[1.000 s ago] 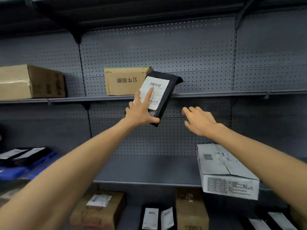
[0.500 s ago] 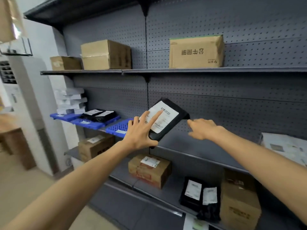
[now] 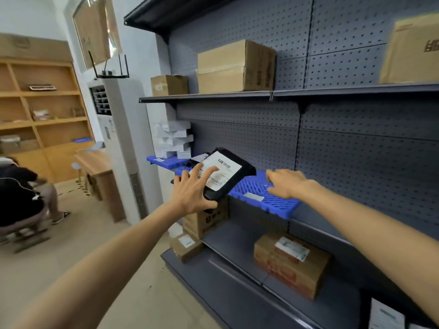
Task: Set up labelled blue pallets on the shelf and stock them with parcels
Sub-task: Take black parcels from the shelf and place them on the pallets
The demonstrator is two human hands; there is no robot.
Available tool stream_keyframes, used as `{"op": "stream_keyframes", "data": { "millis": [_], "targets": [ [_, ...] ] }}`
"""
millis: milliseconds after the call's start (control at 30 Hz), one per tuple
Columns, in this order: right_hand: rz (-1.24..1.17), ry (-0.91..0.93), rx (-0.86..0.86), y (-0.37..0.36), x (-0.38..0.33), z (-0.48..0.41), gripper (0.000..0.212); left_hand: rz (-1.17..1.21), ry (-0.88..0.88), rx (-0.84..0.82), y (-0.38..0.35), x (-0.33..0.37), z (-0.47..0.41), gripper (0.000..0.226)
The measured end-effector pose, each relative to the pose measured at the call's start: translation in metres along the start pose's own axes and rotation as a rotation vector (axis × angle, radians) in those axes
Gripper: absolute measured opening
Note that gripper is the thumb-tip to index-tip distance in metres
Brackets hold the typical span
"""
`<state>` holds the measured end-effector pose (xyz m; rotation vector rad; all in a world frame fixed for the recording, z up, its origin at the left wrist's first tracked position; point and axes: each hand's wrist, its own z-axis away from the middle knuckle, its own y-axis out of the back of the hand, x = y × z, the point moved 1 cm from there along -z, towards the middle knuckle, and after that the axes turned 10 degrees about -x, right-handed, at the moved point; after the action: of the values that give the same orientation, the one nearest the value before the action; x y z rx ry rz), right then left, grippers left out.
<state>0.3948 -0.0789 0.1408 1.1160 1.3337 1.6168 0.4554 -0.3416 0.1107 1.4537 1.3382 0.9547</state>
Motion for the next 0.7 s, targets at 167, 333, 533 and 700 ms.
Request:
{"op": "stream_keyframes", "data": {
  "millis": [167,333,533,700],
  "targets": [
    [-0.054,0.063,0.087,0.028,-0.062,-0.088,0.026,0.073,0.065,0.041,-0.007,-0.097,-0.046,0.090],
    [-0.056,0.086,0.052,0.018,-0.095,-0.162,0.023,0.144,0.112,0.037,-0.028,-0.155,-0.103,0.088],
    [-0.079,0.034,0.020,0.007,-0.078,-0.266,0.023,0.197,0.150,0.015,-0.081,-0.193,-0.194,0.090],
    [-0.103,0.015,0.019,0.008,-0.055,-0.367,0.026,0.210,0.178,-0.028,-0.121,-0.218,-0.284,0.081]
  ]
}}
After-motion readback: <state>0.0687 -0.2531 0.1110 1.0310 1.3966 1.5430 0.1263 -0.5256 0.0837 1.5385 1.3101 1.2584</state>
